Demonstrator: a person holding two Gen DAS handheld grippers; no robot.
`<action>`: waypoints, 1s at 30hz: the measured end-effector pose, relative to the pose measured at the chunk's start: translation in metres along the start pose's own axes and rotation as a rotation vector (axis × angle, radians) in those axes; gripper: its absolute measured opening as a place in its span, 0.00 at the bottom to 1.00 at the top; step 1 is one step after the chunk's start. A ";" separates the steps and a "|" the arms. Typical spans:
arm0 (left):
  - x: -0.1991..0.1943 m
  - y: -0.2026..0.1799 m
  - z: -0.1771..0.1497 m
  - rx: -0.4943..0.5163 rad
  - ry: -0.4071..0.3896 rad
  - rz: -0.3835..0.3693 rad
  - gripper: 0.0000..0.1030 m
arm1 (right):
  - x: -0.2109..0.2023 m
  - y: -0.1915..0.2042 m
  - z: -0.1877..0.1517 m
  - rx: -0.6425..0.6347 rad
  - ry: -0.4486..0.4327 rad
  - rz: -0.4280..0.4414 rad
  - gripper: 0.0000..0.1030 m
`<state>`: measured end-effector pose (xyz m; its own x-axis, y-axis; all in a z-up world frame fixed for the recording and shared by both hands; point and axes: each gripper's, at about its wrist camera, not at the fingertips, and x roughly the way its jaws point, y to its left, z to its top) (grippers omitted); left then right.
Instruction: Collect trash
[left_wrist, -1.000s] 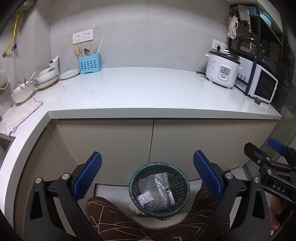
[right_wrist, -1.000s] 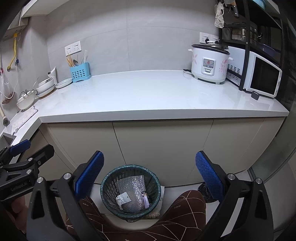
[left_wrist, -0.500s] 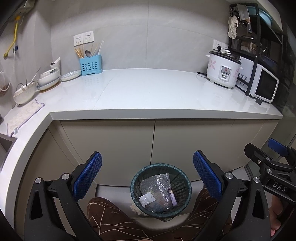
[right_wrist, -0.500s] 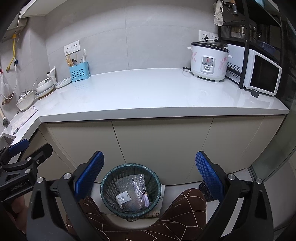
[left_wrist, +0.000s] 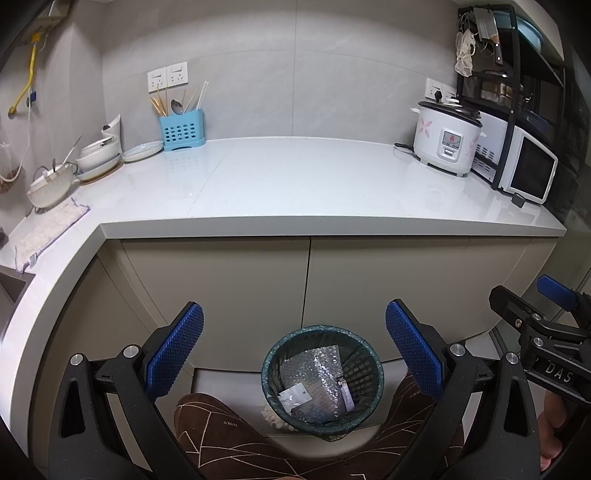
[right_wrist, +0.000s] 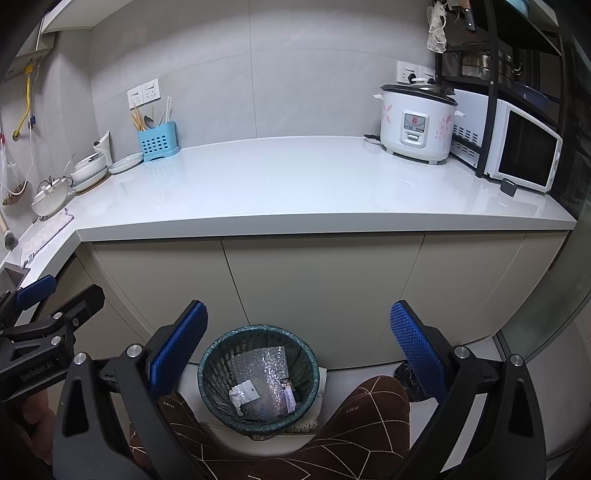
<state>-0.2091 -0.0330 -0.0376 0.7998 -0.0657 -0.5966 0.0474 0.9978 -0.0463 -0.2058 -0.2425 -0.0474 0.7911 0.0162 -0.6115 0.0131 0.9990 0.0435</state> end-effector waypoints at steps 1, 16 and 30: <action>0.000 0.000 0.000 0.000 0.000 0.000 0.94 | 0.000 0.000 0.000 0.000 0.000 0.001 0.93; 0.001 0.003 0.000 -0.001 0.001 -0.016 0.94 | 0.000 0.002 0.000 -0.004 0.002 -0.001 0.93; 0.000 0.000 0.000 0.010 -0.005 0.002 0.94 | -0.002 0.002 0.000 -0.007 -0.001 -0.002 0.93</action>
<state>-0.2091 -0.0334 -0.0372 0.8028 -0.0638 -0.5928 0.0518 0.9980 -0.0372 -0.2071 -0.2403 -0.0465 0.7919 0.0137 -0.6105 0.0107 0.9993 0.0364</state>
